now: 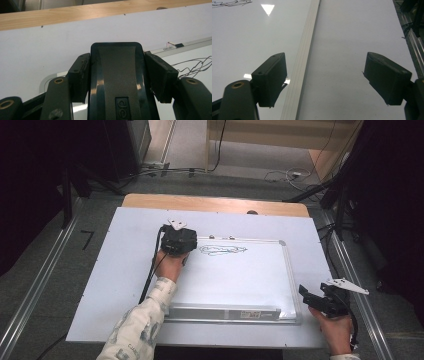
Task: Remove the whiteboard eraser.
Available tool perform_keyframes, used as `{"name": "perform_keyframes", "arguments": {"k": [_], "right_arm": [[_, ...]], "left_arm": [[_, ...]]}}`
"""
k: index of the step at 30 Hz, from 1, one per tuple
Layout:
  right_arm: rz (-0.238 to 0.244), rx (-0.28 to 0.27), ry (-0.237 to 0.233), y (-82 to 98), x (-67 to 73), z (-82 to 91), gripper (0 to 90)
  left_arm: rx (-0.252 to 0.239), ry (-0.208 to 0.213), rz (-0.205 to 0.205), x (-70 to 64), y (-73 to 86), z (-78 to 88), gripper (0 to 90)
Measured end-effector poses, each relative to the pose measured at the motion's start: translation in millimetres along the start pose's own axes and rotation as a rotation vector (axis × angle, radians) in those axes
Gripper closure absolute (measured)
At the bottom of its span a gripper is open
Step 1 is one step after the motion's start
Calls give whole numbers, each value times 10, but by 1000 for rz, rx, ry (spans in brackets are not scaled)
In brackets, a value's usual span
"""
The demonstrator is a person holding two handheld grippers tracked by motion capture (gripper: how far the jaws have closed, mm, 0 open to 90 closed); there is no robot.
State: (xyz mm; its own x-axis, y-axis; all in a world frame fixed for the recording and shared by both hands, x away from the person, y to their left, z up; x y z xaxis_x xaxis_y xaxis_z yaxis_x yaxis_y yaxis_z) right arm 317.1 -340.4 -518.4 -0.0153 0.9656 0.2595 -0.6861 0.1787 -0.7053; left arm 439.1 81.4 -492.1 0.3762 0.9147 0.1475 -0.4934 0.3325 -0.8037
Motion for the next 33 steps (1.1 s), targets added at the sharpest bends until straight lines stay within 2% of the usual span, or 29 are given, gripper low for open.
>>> {"name": "perform_keyframes", "arguments": {"k": [6,9,10,14,23,33], "right_arm": [[-2,-1,-2,0,0,3,171],[-2,-1,-2,-2,-1,2,171],[-2,-1,-2,-1,1,2,171],[-2,-1,-3,-1,2,4,171],[-2,1,-6,1,3,0,171],[-3,2,-9,0,-5,-3,171]], "left_arm": [[-1,10,-3,-82,-33,-51,405],[4,13,-10,-105,-35,-67,405],[14,15,-25,-131,-40,-86,405],[18,17,-29,-170,-54,-130,405],[20,11,-44,-244,-78,-207,405],[66,9,-48,-290,0,-347,405]]}}
Point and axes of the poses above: each handheld gripper's, and its own axes: z roughly backward along the jaws, y roughly out of its underside, x roughly to its left, the point moved 7 cm from there along -z, roughly forward along the jaws, and after that the axes turned 15 degrees about -z, right-handed, at the moved point
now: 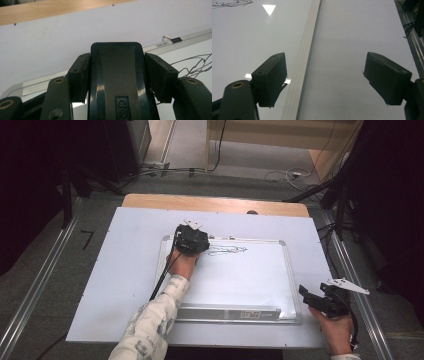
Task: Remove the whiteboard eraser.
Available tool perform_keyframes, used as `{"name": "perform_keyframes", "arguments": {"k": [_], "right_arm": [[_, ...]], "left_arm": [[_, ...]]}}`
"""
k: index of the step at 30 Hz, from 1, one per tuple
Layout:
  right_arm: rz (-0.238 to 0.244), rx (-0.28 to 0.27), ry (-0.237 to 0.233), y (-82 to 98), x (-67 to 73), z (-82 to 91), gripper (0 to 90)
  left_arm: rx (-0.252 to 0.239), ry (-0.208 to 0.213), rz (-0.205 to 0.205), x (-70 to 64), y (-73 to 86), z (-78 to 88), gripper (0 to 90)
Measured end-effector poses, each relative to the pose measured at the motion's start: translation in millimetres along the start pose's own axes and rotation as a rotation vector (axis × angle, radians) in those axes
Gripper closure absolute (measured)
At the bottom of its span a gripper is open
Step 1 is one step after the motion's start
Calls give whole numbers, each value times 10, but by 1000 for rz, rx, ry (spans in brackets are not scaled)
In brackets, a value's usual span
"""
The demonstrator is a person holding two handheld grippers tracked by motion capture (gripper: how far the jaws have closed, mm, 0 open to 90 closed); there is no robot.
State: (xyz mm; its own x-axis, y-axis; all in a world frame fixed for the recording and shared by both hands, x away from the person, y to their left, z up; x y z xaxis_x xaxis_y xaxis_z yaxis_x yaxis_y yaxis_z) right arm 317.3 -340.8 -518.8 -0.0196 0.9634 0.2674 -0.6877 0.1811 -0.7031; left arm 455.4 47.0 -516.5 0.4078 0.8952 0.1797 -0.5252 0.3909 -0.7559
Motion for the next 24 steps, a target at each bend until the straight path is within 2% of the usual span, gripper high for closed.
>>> {"name": "perform_keyframes", "arguments": {"k": [7,12,24], "right_arm": [[1,0,-1,0,1,1,171],[-1,0,-2,2,7,3,171],[-1,0,-1,1,-1,2,171]], "left_arm": [[13,4,-12,-35,38,-28,404],[19,21,15,-3,103,-53,405],[28,6,12,8,143,-70,405]]}}
Point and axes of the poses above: each handheld gripper's, and its own axes: z roughly backward along the jaws, y roughly out of its underside, x roughly to its left, the point moved 7 cm from there along -z, roughly forward along the jaws, and after that the axes turned 15 degrees about -z, right-handed, at the moved point
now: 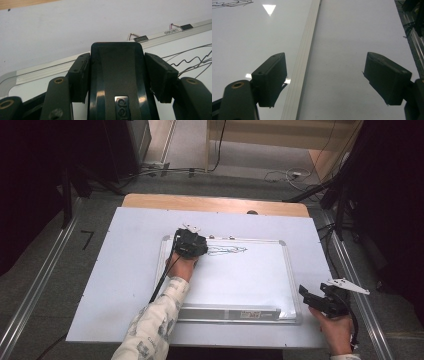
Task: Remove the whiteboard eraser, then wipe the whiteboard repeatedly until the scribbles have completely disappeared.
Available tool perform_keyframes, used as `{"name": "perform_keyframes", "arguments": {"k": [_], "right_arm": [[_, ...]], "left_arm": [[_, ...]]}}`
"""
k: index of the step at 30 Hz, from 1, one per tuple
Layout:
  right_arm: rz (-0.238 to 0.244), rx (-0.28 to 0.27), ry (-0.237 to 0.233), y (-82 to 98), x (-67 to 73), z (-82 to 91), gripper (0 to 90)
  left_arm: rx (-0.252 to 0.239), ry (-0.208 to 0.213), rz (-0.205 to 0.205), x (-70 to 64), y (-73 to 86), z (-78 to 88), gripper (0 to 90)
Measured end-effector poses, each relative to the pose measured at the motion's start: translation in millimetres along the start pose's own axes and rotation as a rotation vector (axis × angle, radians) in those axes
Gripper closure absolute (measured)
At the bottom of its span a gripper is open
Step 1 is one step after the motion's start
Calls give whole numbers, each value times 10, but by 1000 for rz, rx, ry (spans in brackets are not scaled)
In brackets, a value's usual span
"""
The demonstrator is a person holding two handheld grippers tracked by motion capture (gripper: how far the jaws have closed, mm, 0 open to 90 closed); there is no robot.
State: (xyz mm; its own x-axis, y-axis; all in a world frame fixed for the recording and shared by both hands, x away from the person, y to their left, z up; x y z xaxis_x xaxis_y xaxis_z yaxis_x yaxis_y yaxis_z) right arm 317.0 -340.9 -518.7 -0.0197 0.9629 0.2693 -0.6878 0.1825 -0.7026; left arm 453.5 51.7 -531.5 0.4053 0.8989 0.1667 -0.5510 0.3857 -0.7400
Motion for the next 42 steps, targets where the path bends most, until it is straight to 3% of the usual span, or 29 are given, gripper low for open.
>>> {"name": "perform_keyframes", "arguments": {"k": [23,42], "right_arm": [[-1,4,-2,1,11,-10,171],[1,7,-1,2,14,-14,171]], "left_arm": [[-19,-8,19,25,-13,30,405],[-8,-5,24,4,6,13,404]]}}
Point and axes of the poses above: each handheld gripper's, and its own axes: z roughly backward along the jaws, y roughly out of its underside, x roughly to its left, the point moved 7 cm from there along -z, roughly forward along the jaws, and after that the axes turned 15 degrees about -z, right-handed, at the moved point
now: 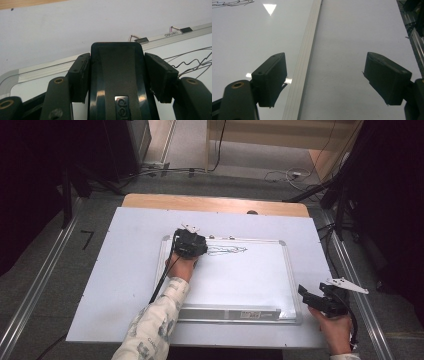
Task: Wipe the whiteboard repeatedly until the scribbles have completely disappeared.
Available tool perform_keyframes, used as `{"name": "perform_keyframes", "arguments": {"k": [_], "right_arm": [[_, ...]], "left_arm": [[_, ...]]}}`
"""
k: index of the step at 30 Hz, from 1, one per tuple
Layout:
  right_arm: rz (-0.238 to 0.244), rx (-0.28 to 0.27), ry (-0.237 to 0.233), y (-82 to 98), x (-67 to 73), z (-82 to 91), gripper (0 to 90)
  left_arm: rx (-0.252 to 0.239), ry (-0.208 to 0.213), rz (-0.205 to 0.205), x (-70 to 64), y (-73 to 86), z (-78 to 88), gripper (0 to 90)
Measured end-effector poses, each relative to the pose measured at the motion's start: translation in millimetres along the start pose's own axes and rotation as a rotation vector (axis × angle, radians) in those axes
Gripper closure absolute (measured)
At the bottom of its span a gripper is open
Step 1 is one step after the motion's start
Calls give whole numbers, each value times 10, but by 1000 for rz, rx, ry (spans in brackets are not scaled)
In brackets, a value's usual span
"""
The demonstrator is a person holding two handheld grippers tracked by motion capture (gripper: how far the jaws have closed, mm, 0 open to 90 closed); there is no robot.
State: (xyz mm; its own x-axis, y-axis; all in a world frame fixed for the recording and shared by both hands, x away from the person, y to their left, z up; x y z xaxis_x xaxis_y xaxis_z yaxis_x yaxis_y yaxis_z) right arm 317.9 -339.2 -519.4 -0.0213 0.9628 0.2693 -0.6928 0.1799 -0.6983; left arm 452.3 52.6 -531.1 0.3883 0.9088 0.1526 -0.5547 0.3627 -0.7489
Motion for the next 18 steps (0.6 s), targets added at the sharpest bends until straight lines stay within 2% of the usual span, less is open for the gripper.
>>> {"name": "perform_keyframes", "arguments": {"k": [18], "right_arm": [[0,-2,-1,-1,-2,3,171]], "left_arm": [[8,-3,-23,-56,21,-41,404]]}}
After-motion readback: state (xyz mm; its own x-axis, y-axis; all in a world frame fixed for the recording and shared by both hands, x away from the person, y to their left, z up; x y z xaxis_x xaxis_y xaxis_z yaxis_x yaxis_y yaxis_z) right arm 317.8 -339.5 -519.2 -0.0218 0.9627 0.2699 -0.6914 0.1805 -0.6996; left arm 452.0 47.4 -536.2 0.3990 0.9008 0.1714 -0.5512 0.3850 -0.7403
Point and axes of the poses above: each handheld gripper's, and its own axes: z roughly backward along the jaws, y roughly out of its underside, x roughly to its left, the point moved 7 cm from there along -z, roughly forward along the jaws, and after that the axes turned 15 degrees about -z, right-handed, at the moved point
